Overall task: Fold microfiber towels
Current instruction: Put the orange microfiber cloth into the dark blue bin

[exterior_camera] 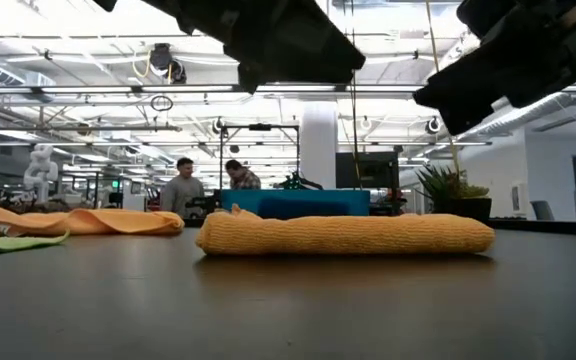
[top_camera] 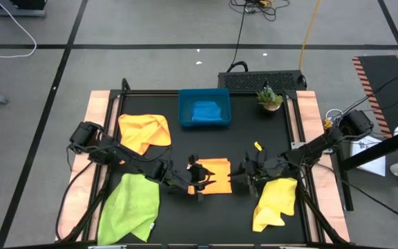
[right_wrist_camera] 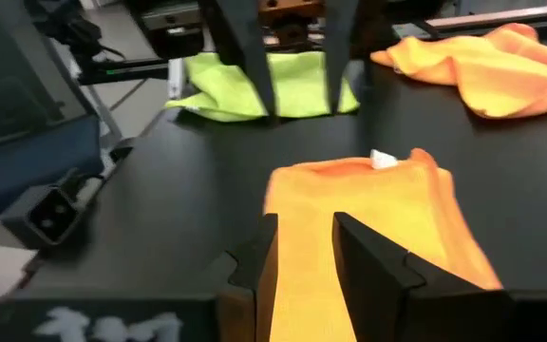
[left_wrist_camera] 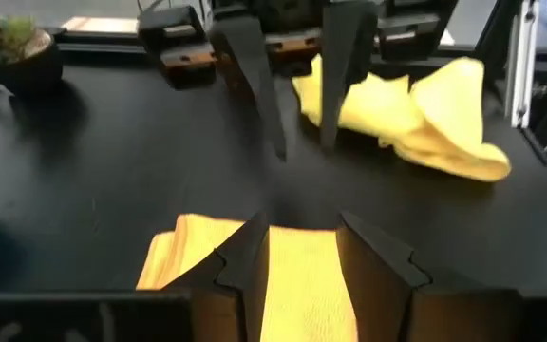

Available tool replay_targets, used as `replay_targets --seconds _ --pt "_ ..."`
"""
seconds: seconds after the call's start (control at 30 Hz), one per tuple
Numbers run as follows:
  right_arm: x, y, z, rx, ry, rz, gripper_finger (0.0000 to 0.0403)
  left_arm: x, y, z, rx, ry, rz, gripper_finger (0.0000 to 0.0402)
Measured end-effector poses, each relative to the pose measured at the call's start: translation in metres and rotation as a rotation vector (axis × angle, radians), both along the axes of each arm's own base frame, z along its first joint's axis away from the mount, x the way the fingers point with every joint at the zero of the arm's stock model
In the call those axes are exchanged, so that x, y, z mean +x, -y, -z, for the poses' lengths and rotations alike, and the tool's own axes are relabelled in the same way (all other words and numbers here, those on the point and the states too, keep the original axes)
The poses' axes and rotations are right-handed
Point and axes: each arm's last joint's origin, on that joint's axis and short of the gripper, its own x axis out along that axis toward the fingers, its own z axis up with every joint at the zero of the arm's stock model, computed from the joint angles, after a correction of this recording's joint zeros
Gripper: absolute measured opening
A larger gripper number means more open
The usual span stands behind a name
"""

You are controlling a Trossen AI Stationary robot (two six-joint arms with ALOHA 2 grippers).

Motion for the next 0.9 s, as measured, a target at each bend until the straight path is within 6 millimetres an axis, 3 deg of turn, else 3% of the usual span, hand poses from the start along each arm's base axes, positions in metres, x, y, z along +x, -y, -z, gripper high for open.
replay_targets --seconds 0.17,0.4,0.57,0.83,0.9 --pt "-0.006 -0.013 0.000 -0.002 -0.002 -0.062 0.0096 0.001 0.001 -0.003 -0.033 0.039 -0.008 0.0127" --pt "-0.013 -0.034 0.011 -0.090 -0.020 -0.124 0.0096 0.003 0.001 -0.006 -0.211 0.083 -0.072 0.0127" --pt "-0.009 -0.041 0.026 -0.137 -0.077 -0.137 0.0100 0.002 0.001 -0.003 -0.163 0.037 -0.020 0.0127" --pt "0.011 -0.053 0.046 -0.232 -0.128 -0.173 0.0156 0.000 0.001 0.002 -0.166 -0.017 -0.012 0.0127" --pt "0.015 -0.053 0.051 -0.252 -0.146 -0.169 0.0174 -0.004 0.001 0.009 -0.143 -0.105 0.016 0.0127"
